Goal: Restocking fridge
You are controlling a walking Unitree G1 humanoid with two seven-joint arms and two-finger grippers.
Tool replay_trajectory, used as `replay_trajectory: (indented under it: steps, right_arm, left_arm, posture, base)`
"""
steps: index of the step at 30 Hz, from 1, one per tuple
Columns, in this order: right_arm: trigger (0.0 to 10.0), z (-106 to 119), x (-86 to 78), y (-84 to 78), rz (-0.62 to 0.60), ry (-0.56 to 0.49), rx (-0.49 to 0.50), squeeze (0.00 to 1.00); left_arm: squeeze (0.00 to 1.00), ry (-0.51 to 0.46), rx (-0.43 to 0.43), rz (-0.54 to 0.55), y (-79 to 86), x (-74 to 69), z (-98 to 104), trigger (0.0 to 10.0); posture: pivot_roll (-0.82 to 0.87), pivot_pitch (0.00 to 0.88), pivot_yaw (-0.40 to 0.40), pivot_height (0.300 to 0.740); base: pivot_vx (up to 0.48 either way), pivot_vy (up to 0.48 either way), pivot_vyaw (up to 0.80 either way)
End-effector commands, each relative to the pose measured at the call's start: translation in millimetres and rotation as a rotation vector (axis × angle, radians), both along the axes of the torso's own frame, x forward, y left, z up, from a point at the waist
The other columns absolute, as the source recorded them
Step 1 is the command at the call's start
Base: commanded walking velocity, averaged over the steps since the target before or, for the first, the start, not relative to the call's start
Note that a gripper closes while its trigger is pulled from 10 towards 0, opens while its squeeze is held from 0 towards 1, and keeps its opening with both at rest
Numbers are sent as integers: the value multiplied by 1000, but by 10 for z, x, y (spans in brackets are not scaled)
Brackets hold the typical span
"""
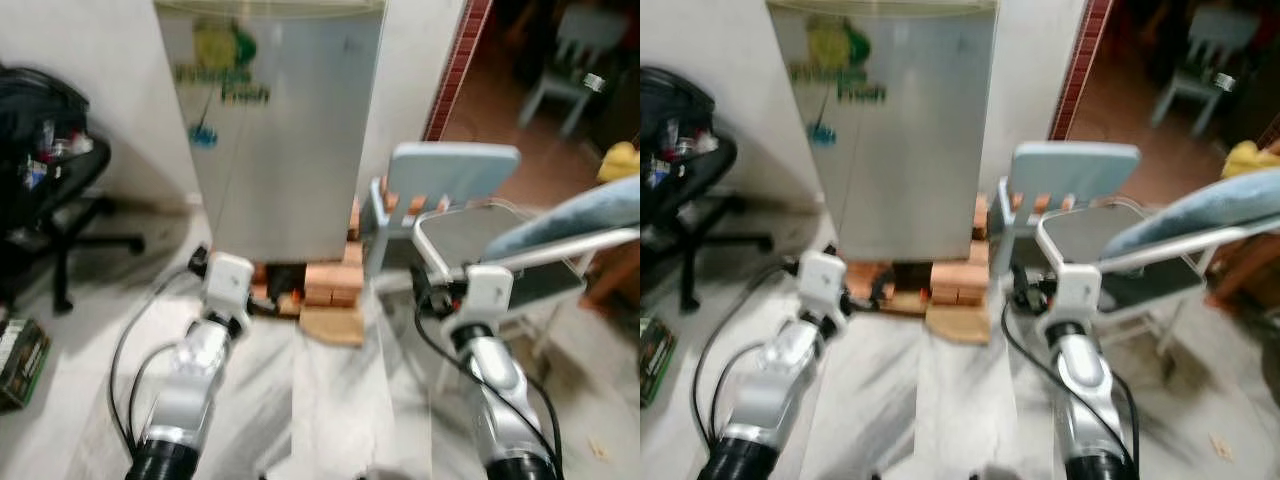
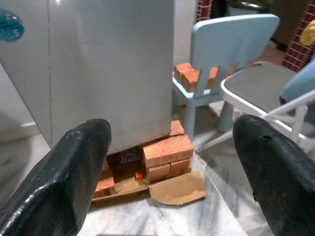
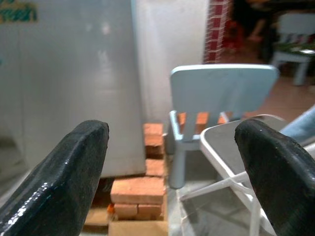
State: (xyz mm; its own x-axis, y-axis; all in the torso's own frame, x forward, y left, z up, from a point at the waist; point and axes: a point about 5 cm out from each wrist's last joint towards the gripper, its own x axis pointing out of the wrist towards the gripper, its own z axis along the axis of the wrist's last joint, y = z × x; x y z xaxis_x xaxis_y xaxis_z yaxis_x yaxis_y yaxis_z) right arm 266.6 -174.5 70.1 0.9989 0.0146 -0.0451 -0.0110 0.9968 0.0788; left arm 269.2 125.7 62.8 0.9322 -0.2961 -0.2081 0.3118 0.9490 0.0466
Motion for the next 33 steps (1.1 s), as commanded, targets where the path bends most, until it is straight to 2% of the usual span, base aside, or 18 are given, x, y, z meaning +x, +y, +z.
replay_trajectory:
  steps: [1,4,8,18,25,33]
  right_arm:
    - [10000,29,0,34,-4,-4,15,0]
    - [10000,2,-59,-4,-32,6,15,0]
    - [10000,-45,-129,0,-43,22,8,0]
    - [10000,54,-17,-9,-49,-8,-3,0]
    - [10000,47,3,-13,-48,-6,-10,0]
    - [10000,42,9,15,-41,-6,-7,0]
  left_arm:
    - [0,-14,15,27,109,-13,12,10000]
    - [0,-10,14,43,174,-48,-19,10000]
    - [0,24,16,63,237,-72,-82,10000]
    - [0,-11,7,33,180,64,3,10000]
    - [0,-10,2,42,183,56,-12,10000]
    - [0,0,3,44,207,56,-34,10000]
  posture:
    - [8,23,-32,740]
    - [0,26,-18,740]
    - [-24,16,7,740]
    - [-27,3,12,740]
    - [-19,0,5,740]
    - [-12,0,1,740]
  base:
    - [0,300,-800]
    - [0,100,-800]
    - [0,0,0]
    - [0,393,-80]
    - [0,0,-114]
    - [0,433,-744]
